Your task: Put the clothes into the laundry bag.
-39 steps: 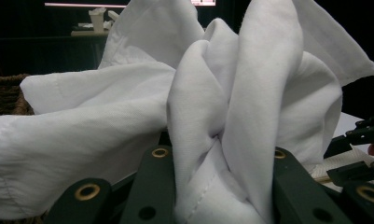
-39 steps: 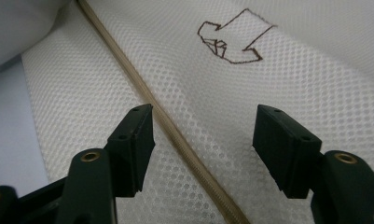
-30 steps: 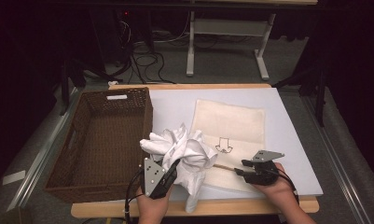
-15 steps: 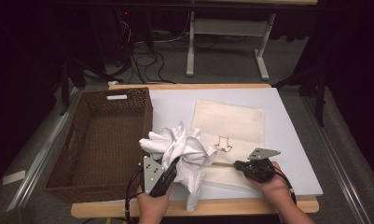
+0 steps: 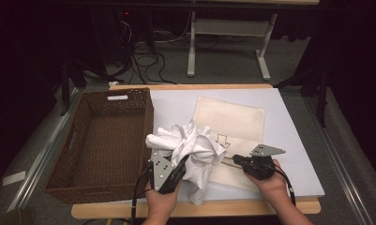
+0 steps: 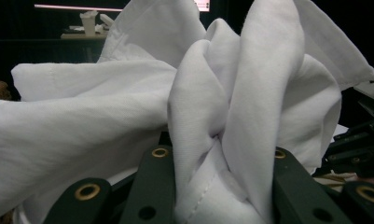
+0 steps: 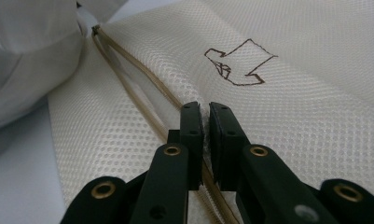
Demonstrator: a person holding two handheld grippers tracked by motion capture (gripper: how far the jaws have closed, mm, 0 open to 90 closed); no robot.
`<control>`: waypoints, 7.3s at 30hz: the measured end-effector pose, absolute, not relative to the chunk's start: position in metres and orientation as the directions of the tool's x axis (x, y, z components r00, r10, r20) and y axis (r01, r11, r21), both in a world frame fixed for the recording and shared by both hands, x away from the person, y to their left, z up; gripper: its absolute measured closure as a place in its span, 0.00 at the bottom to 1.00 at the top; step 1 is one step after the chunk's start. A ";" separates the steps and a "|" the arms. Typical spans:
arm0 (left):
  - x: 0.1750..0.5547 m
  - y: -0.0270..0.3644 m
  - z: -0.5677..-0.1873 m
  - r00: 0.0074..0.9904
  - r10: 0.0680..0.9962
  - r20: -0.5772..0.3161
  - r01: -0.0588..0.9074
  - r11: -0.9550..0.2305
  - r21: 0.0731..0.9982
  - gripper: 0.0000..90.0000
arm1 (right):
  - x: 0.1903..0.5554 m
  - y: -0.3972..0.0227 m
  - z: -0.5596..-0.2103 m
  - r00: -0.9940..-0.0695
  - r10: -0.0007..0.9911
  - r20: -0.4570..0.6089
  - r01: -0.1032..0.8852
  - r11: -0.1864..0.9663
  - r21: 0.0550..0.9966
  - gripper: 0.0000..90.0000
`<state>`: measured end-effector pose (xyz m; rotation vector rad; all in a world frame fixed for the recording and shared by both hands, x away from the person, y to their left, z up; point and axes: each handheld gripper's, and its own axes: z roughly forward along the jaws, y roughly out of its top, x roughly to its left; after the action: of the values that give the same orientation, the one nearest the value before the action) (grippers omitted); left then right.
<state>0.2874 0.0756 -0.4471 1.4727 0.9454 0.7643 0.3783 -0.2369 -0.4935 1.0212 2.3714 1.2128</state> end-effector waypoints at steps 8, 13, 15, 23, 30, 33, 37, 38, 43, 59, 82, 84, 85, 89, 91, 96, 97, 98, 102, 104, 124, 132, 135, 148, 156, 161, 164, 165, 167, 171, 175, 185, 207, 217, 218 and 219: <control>0.284 0.068 -0.453 0.472 0.881 -0.034 0.138 -0.035 0.990 0.84 | 0.378 -0.240 -0.489 -0.712 0.698 0.078 0.450 0.368 0.813 0.95; 0.285 0.065 -0.456 0.478 0.878 -0.033 0.150 -0.044 0.988 0.84 | 0.377 -0.242 -0.486 -0.709 0.700 0.079 0.444 0.358 0.821 0.96; 0.285 0.063 -0.458 0.484 0.875 -0.027 0.155 -0.055 0.986 0.84 | 0.376 -0.243 -0.485 -0.708 0.702 0.079 0.440 0.352 0.826 0.96; 0.274 0.063 -0.442 0.503 0.862 -0.057 0.111 0.001 0.994 0.84 | 0.379 -0.243 -0.487 -0.706 0.704 0.078 0.446 0.356 0.821 0.96; 0.273 0.041 -0.450 0.553 0.833 -0.024 0.119 -0.051 0.992 0.85 | 0.380 -0.244 -0.486 -0.693 0.713 0.107 0.458 0.320 0.829 0.96; 0.278 0.031 -0.463 0.563 0.827 -0.014 0.159 -0.092 0.983 0.85 | 0.380 -0.247 -0.484 -0.684 0.720 0.117 0.452 0.292 0.843 0.97; 0.284 0.019 -0.477 0.575 0.818 0.010 0.199 -0.152 0.968 0.85 | 0.380 -0.249 -0.481 -0.682 0.722 0.117 0.444 0.281 0.851 0.97; 0.285 0.017 -0.479 0.577 0.816 0.021 0.207 -0.171 0.963 0.85 | 0.380 -0.249 -0.481 -0.683 0.721 0.119 0.442 0.278 0.853 0.97; 0.294 0.006 -0.489 0.582 0.813 0.014 0.265 -0.206 0.942 0.85 | 0.379 -0.250 -0.475 -0.679 0.724 0.120 0.427 0.257 0.867 0.97; 0.321 -0.018 -0.514 0.580 0.815 -0.006 0.416 -0.290 0.862 0.82 | 0.372 -0.252 -0.466 -0.689 0.716 0.114 0.380 0.223 0.897 0.97; 0.307 -0.030 -0.485 0.578 0.816 0.028 0.334 -0.267 0.904 0.53 | 0.370 -0.252 -0.465 -0.697 0.708 0.116 0.379 0.225 0.898 0.97; 0.307 -0.031 -0.485 0.587 0.809 0.034 0.329 -0.277 0.903 0.74 | 0.370 -0.252 -0.465 -0.697 0.707 0.116 0.378 0.226 0.898 0.97; 0.310 -0.035 -0.487 0.603 0.797 0.029 0.343 -0.292 0.893 0.78 | 0.370 -0.252 -0.465 -0.698 0.707 0.117 0.379 0.225 0.898 0.97; 0.320 -0.042 -0.495 0.589 0.808 0.008 0.392 -0.294 0.872 0.82 | 0.371 -0.252 -0.466 -0.699 0.705 0.118 0.380 0.227 0.897 0.97; 0.326 -0.045 -0.498 0.580 0.815 -0.005 0.415 -0.290 0.862 0.83 | 0.371 -0.252 -0.466 -0.700 0.705 0.118 0.379 0.226 0.897 0.97; 0.334 -0.049 -0.503 0.555 0.832 -0.014 0.443 -0.282 0.851 0.82 | 0.370 -0.253 -0.464 -0.701 0.703 0.121 0.373 0.217 0.902 0.97; 0.338 -0.049 -0.505 0.545 0.838 -0.016 0.452 -0.278 0.847 0.82 | 0.369 -0.253 -0.464 -0.700 0.703 0.123 0.374 0.215 0.902 0.97; 0.338 -0.049 -0.505 0.545 0.838 -0.016 0.452 -0.278 0.847 0.82 | 0.369 -0.253 -0.464 -0.700 0.703 0.123 0.374 0.215 0.902 0.97; 0.343 -0.052 -0.509 0.526 0.850 -0.018 0.465 -0.270 0.843 0.81 | 0.368 -0.254 -0.462 -0.704 0.699 0.122 0.367 0.212 0.906 0.97; 0.345 -0.052 -0.512 0.513 0.858 -0.030 0.479 -0.256 0.840 0.80 | 0.368 -0.254 -0.462 -0.707 0.697 0.124 0.365 0.209 0.907 0.97; 0.319 -0.041 -0.493 0.564 0.824 -0.051 0.387 -0.209 0.898 0.47 | 0.368 -0.254 -0.464 -0.707 0.698 0.117 0.372 0.225 0.900 0.98; 0.321 -0.047 -0.482 0.592 0.804 -0.046 0.358 -0.212 0.910 0.86 | 0.368 -0.251 -0.466 -0.705 0.698 0.125 0.379 0.223 0.898 0.98; 0.328 -0.052 -0.487 0.584 0.809 -0.058 0.381 -0.211 0.900 0.89 | 0.368 -0.252 -0.465 -0.705 0.698 0.125 0.379 0.222 0.898 0.98; 0.349 -0.063 -0.505 0.514 0.854 -0.086 0.469 -0.196 0.861 0.75 | 0.364 -0.255 -0.457 -0.717 0.684 0.131 0.351 0.192 0.917 0.98; 0.329 -0.041 -0.494 0.562 0.822 -0.095 0.420 -0.185 0.888 0.55 | 0.365 -0.255 -0.460 -0.717 0.686 0.127 0.354 0.202 0.913 0.98; 0.313 -0.020 -0.479 0.586 0.805 -0.092 0.370 -0.165 0.914 0.53 | 0.365 -0.254 -0.460 -0.711 0.691 0.130 0.361 0.200 0.911 0.98; 0.306 -0.006 -0.471 0.575 0.816 -0.067 0.337 -0.162 0.927 0.51 | 0.365 -0.255 -0.460 -0.713 0.689 0.126 0.357 0.203 0.912 0.98; 0.306 -0.001 -0.470 0.565 0.823 -0.053 0.330 -0.166 0.929 0.50 | 0.365 -0.255 -0.460 -0.713 0.689 0.128 0.359 0.202 0.911 0.98; 0.307 0.011 -0.469 0.541 0.838 -0.068 0.338 -0.143 0.930 0.44 | 0.365 -0.255 -0.461 -0.714 0.688 0.129 0.360 0.202 0.911 0.98; 0.313 0.028 -0.473 0.506 0.856 -0.105 0.379 -0.111 0.919 0.33 | 0.365 -0.256 -0.461 -0.714 0.688 0.131 0.359 0.200 0.911 0.98; 0.322 0.032 -0.486 0.488 0.866 -0.107 0.423 -0.128 0.897 0.23 | 0.366 -0.254 -0.462 -0.713 0.689 0.134 0.365 0.202 0.909 0.98; 0.330 0.021 -0.502 0.536 0.837 -0.111 0.464 -0.182 0.867 0.85 | 0.367 -0.253 -0.464 -0.712 0.690 0.129 0.368 0.210 0.906 0.98; 0.352 -0.042 -0.502 0.590 0.799 -0.116 0.484 -0.235 0.843 0.94 | 0.367 -0.253 -0.460 -0.718 0.684 0.132 0.353 0.194 0.915 0.98; 0.342 -0.031 -0.500 0.567 0.811 -0.140 0.427 -0.145 0.893 0.58 | 0.365 -0.254 -0.459 -0.718 0.683 0.134 0.350 0.187 0.918 0.98; 0.342 -0.031 -0.500 0.567 0.811 -0.140 0.427 -0.145 0.893 0.54 | 0.365 -0.254 -0.459 -0.718 0.683 0.134 0.350 0.187 0.918 0.98; 0.334 -0.027 -0.497 0.572 0.812 -0.117 0.392 -0.145 0.908 0.51 | 0.365 -0.254 -0.459 -0.718 0.683 0.134 0.350 0.188 0.918 0.98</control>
<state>0.3336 -0.0269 -0.4970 1.7553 0.9978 0.5000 0.3654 -0.2542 -0.4589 0.9795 2.1634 1.5405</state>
